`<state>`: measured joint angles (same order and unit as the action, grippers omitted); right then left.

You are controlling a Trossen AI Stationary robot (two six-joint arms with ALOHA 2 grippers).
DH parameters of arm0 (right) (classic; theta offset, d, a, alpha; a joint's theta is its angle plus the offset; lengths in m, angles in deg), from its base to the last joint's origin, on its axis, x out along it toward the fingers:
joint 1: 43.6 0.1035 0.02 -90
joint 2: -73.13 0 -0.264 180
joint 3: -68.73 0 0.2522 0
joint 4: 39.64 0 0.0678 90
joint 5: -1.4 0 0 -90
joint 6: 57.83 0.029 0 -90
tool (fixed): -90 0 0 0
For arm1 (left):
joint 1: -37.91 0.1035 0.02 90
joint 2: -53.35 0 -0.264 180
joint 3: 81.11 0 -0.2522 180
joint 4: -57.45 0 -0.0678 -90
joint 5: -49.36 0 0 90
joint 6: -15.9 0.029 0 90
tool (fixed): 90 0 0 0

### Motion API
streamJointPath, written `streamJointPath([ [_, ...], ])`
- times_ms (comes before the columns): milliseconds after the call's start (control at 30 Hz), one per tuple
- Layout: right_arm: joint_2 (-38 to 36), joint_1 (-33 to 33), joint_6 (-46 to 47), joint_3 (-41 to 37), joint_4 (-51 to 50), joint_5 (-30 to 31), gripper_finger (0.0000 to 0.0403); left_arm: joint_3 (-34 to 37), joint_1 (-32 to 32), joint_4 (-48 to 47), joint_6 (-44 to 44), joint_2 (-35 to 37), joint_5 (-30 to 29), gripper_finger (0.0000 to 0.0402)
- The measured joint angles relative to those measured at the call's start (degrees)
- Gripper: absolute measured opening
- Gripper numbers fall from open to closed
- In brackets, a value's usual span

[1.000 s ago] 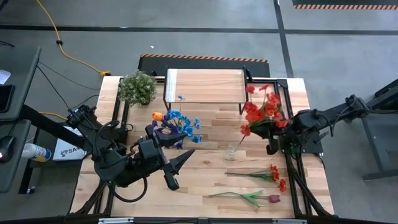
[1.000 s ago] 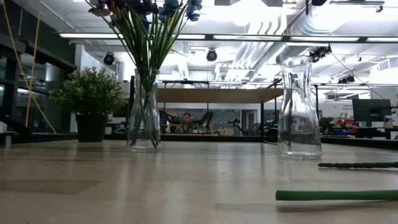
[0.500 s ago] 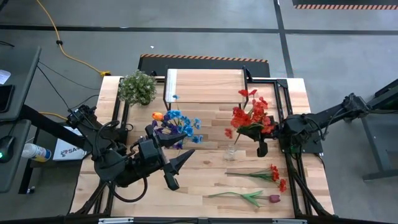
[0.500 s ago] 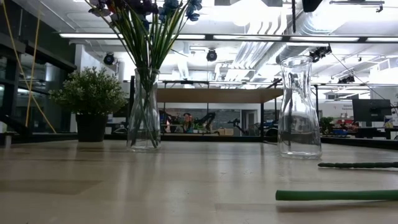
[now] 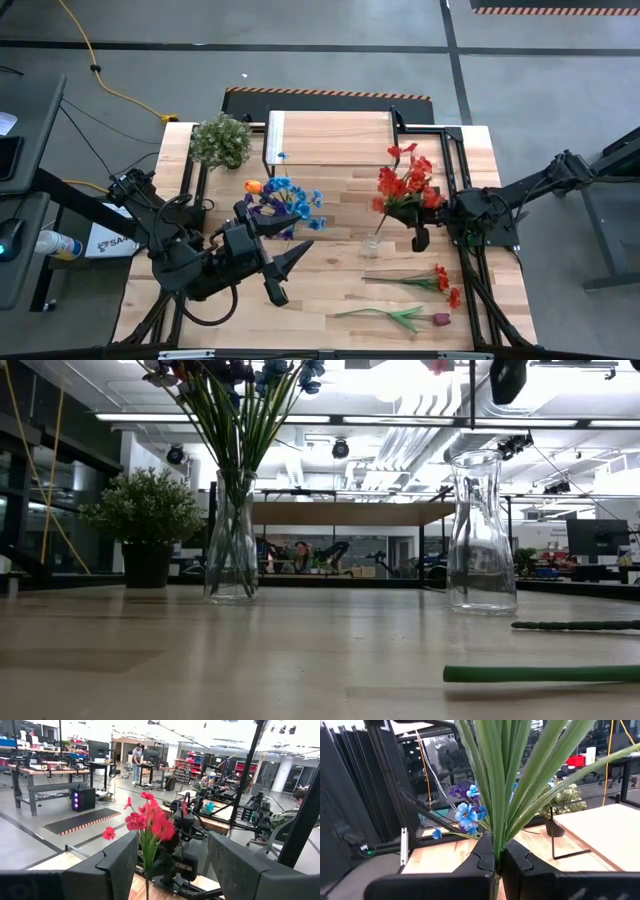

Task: Pick and place flowers into a vace then onto a shelf
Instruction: Put the top red flowers into the right transparent vase

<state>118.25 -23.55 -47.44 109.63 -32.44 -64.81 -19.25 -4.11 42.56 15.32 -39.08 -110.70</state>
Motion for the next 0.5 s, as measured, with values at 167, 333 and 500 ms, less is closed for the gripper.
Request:
streamJointPath([
  [167, -0.2, 0.4, 1.2, -1.2, -0.6, 0.8, 0.0000, 0.0, 0.0, 0.0, 0.0, 0.0, 0.0, 0.0271],
  [333, -0.1, 2.2, 1.2, -1.1, -2.7, 3.5, 0.0000, 0.0, 0.0, 0.0, 0.0, 0.0, 0.0, 0.0271],
  [500, -0.1, 4.0, 1.2, -1.1, -3.4, 6.2, 0.0000, 0.0, 0.0, 0.0, 0.0, 0.0, 0.0, 0.0271],
])
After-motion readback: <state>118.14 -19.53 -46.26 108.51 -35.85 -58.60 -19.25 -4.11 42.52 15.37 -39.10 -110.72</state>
